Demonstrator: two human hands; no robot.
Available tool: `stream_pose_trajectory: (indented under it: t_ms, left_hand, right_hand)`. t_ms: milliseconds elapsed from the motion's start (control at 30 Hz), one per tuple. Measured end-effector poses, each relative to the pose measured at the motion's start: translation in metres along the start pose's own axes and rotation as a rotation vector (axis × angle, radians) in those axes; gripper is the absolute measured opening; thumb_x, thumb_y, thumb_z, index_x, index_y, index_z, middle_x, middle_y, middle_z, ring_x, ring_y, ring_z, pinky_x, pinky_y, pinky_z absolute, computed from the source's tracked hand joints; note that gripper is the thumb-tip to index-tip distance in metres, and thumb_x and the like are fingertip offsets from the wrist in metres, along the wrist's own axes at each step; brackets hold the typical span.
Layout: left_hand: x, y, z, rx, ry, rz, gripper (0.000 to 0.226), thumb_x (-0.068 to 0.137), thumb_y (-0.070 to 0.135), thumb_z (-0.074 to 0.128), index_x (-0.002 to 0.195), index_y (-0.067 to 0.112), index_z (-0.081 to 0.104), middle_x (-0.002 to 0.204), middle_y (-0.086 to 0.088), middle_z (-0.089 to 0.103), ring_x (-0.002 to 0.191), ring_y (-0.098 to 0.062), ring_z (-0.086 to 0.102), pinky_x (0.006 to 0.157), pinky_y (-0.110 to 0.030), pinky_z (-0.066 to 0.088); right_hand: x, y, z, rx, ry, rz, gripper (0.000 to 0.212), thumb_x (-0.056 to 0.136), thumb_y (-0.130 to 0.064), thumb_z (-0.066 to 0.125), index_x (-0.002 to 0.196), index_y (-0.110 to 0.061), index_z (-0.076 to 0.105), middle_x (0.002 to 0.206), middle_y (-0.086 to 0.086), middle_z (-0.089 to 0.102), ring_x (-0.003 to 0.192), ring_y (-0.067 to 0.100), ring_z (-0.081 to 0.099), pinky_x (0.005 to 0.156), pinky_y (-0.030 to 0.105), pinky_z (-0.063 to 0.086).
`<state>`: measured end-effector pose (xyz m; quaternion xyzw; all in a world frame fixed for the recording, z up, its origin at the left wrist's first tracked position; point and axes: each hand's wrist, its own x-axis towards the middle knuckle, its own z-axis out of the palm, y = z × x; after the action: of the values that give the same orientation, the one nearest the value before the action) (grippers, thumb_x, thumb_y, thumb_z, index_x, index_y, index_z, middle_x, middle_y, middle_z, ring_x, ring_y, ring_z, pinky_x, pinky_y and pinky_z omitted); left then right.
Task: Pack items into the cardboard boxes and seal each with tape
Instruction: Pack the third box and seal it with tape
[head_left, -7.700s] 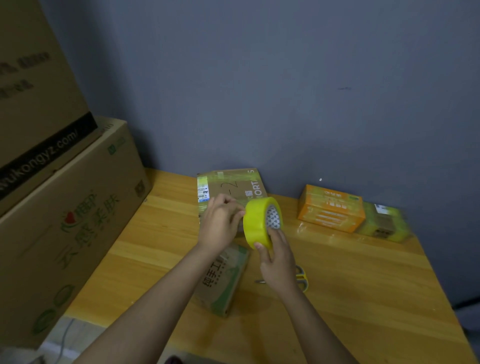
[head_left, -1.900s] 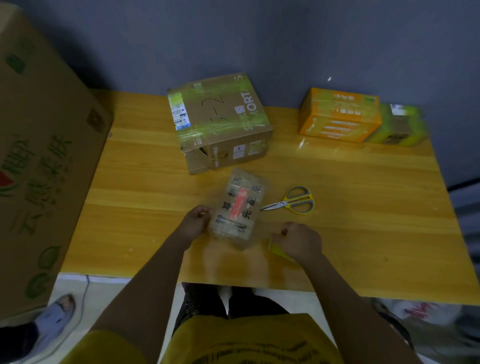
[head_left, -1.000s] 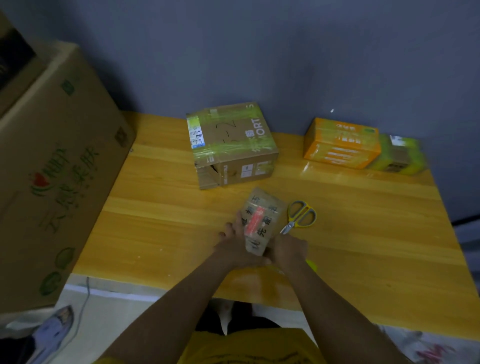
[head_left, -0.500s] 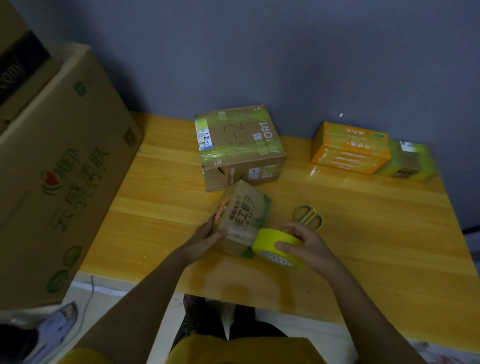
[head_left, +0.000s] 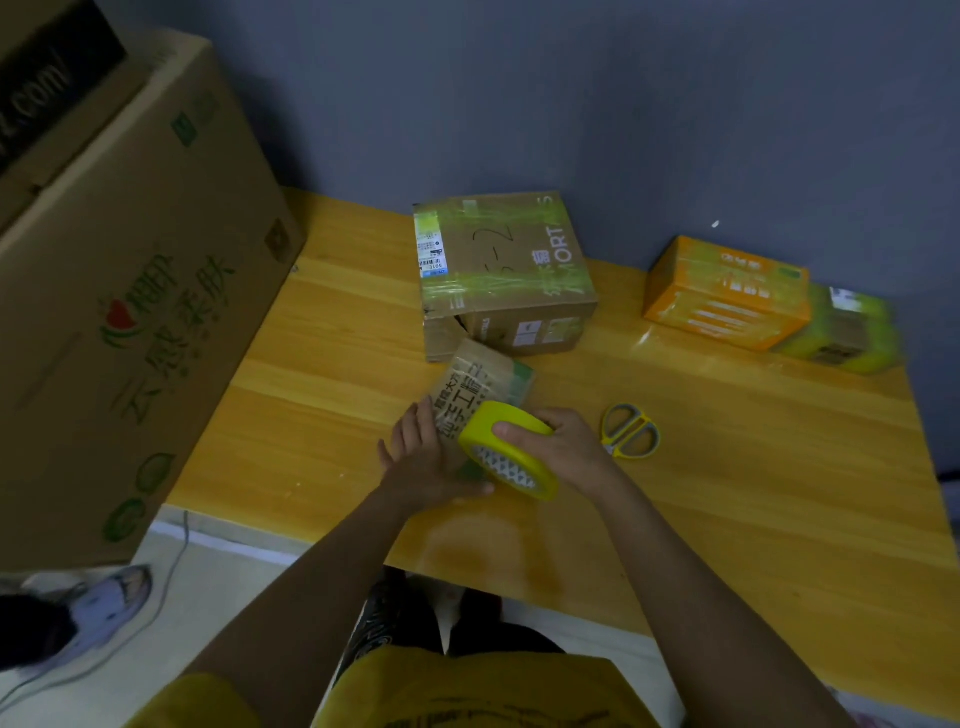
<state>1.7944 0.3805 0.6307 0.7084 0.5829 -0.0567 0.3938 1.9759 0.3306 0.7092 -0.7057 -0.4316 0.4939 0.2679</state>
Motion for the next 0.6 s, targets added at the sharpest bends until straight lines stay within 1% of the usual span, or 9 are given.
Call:
stream_pose_trajectory:
  t_ms: [67,133,233,300,367,400,467,533,600]
  left_hand:
    - [0.000,0.004,0.006,0.059,0.069,-0.005,0.145,0.055,0.076,0.072,0.148,0.021,-0.024,0.159,-0.004,-0.016,0.147,-0.027,-0.010,0.115,-0.058,-0.003]
    - [-0.001,0.004,0.008,0.066,0.109,0.005,0.144,0.055,0.079,0.069,0.150,0.020,-0.021,0.159,-0.004,-0.007,0.147,-0.027,-0.004,0.117,-0.056,0.001]
    - [-0.004,0.001,0.006,0.020,0.196,0.046,0.148,0.043,0.087,0.061,0.153,0.015,-0.008,0.153,-0.010,0.016,0.142,-0.029,0.016,0.115,-0.047,0.016]
    - [-0.006,0.000,0.007,0.019,0.252,0.082,0.149,0.038,0.087,0.055,0.153,0.010,-0.001,0.147,-0.013,0.026,0.136,-0.030,0.025,0.111,-0.043,0.026]
    - [-0.007,0.000,0.009,0.030,0.270,0.088,0.147,0.044,0.082,0.066,0.152,0.008,-0.001,0.144,-0.014,0.027,0.133,-0.029,0.026,0.109,-0.040,0.028]
    - [-0.007,0.001,0.009,0.036,0.273,0.085,0.144,0.049,0.078,0.071,0.152,0.009,-0.002,0.144,-0.013,0.027,0.133,-0.029,0.026,0.109,-0.040,0.028]
    - [-0.003,0.003,0.010,0.051,0.258,0.096,0.140,0.055,0.072,0.075,0.152,0.010,-0.003,0.145,-0.013,0.025,0.133,-0.029,0.025,0.109,-0.041,0.028]
    - [-0.001,0.006,0.010,0.054,0.225,0.095,0.139,0.056,0.071,0.075,0.152,0.011,-0.005,0.145,-0.013,0.024,0.133,-0.030,0.024,0.109,-0.042,0.028]
    - [-0.001,0.007,0.009,0.071,0.220,0.090,0.139,0.056,0.073,0.074,0.152,0.011,-0.006,0.145,-0.013,0.024,0.133,-0.031,0.025,0.110,-0.042,0.028]
  right_hand:
    - [0.001,-0.002,0.002,-0.018,-0.004,-0.007,0.056,0.074,-0.056,0.071,0.090,-0.002,0.070,0.086,0.020,0.066,0.069,0.018,0.065,0.059,0.030,0.047]
    - [0.002,-0.005,0.004,-0.052,-0.004,-0.026,0.063,0.073,-0.060,0.070,0.089,0.000,0.068,0.090,0.025,0.063,0.075,0.028,0.064,0.057,0.028,0.044]
    - [-0.001,-0.005,-0.008,-0.138,0.029,-0.082,0.071,0.075,-0.063,0.067,0.089,0.006,0.067,0.089,0.030,0.059,0.076,0.035,0.061,0.061,0.036,0.043]
    - [-0.008,0.002,-0.030,-0.220,0.098,-0.029,0.068,0.081,-0.059,0.064,0.104,0.005,0.068,0.103,0.022,0.067,0.094,0.030,0.063,0.075,0.038,0.045]
    - [-0.016,0.019,-0.049,-0.394,0.122,0.109,0.067,0.085,-0.058,0.060,0.123,-0.003,0.064,0.115,0.011,0.066,0.107,0.024,0.060,0.083,0.030,0.043]
    - [-0.020,0.030,-0.052,-0.529,0.081,0.168,0.068,0.085,-0.062,0.057,0.123,-0.006,0.064,0.101,0.009,0.067,0.095,0.023,0.062,0.076,0.029,0.045]
    - [-0.024,0.050,-0.050,-0.730,0.038,0.250,0.063,0.084,-0.069,0.052,0.109,-0.014,0.070,0.065,0.001,0.051,0.063,0.016,0.052,0.055,0.028,0.038]
    - [-0.022,0.064,-0.044,-0.738,0.073,0.306,0.048,0.085,-0.069,0.052,0.089,-0.023,0.066,0.058,-0.001,0.040,0.054,0.013,0.043,0.049,0.029,0.030]
    - [-0.020,0.070,-0.039,-0.744,0.065,0.332,0.050,0.086,-0.068,0.052,0.069,-0.022,0.048,0.055,0.000,0.033,0.050,0.014,0.036,0.049,0.030,0.029]
